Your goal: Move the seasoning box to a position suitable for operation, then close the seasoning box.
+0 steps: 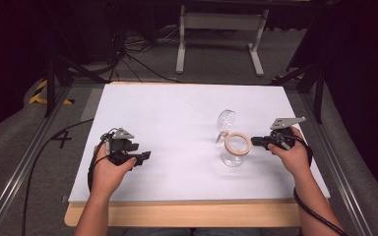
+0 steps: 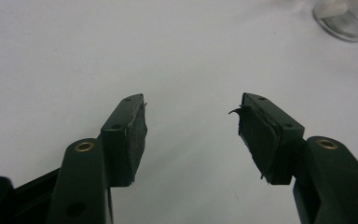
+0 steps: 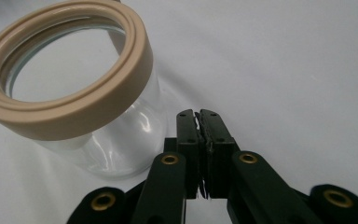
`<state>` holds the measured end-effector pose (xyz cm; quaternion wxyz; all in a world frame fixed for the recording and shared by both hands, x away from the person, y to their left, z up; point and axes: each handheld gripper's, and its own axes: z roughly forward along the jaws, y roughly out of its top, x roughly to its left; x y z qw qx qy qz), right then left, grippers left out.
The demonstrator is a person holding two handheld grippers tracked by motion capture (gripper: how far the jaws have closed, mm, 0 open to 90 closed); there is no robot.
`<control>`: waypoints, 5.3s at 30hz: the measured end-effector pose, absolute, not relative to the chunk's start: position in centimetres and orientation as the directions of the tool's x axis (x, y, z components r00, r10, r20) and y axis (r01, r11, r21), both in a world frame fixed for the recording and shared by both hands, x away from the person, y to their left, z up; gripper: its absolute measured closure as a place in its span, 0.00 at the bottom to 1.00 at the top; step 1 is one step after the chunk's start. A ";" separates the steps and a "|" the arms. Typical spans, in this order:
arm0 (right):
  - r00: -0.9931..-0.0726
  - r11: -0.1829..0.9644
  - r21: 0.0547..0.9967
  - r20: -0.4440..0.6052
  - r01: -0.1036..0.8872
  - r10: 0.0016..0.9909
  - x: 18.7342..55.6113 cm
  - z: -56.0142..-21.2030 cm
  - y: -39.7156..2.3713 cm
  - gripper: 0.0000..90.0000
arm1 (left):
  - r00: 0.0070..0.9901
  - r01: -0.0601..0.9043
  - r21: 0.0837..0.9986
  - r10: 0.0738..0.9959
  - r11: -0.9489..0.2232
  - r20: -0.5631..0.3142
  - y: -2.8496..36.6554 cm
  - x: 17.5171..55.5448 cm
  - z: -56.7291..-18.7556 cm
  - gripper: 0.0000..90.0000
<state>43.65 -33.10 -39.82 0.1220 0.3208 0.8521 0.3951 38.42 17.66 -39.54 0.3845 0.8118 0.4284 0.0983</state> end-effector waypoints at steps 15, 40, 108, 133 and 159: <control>-0.782 0.480 0.734 0.109 0.480 0.614 44.2 -41.6 -32.2 0.98 | 0.642 0.613 0.701 0.747 -0.364 -0.174 16.9 38.4 -39.7 0.44; -0.803 0.559 0.672 0.089 0.485 0.590 42.9 -42.0 -30.8 1.00 | 0.677 0.583 0.716 0.717 -0.385 -0.166 15.3 39.1 -39.4 0.44; -0.877 0.428 0.831 0.137 0.355 0.460 40.0 -34.6 -28.5 1.00 | 0.841 0.442 0.799 0.498 -0.407 -0.211 2.3 48.8 -31.6 0.99; -0.869 0.361 0.856 0.182 0.370 0.460 40.4 -34.6 -28.1 1.00 | 0.874 0.431 0.780 0.425 -0.455 -0.235 -1.5 49.5 -32.1 0.93; -0.883 0.412 0.829 0.189 0.378 0.430 39.8 -34.4 -27.5 1.00 | 0.918 0.350 0.763 0.362 -0.543 -0.164 0.6 44.7 -29.8 0.80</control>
